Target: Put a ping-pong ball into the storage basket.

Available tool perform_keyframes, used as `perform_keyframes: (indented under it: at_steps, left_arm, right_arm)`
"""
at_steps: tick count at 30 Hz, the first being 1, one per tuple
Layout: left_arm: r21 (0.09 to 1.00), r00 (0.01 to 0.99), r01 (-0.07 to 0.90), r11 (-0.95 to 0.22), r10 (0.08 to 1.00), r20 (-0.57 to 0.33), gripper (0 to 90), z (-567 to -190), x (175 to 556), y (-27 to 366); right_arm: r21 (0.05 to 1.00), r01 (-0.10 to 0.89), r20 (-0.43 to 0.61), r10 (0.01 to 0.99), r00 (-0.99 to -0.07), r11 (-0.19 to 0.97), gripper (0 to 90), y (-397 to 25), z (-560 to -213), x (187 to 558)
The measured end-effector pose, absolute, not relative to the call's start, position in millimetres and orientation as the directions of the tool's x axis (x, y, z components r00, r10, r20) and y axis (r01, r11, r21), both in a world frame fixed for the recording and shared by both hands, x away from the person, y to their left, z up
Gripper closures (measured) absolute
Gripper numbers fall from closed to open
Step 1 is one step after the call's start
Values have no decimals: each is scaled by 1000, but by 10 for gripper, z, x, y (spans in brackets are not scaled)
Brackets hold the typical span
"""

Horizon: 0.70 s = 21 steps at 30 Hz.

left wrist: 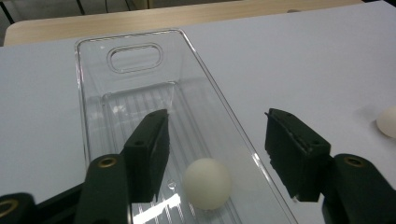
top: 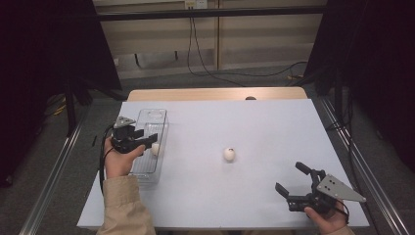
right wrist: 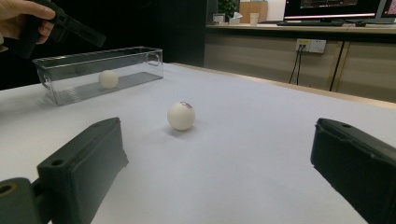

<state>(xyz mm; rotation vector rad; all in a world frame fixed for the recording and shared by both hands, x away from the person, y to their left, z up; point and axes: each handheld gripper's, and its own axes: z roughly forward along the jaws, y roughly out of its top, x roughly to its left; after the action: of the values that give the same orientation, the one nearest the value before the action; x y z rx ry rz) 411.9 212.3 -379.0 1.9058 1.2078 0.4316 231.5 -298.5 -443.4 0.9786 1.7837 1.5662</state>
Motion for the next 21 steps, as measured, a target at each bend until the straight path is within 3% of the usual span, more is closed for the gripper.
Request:
perform_keyframes:
  at_steps: [21]
  left_arm:
    - [785,506,587,-196,846,-168,233,-3768,4121,1933]
  right_arm:
    - [987,154,46,820,-571,52,22,-2983,-4431,2314]
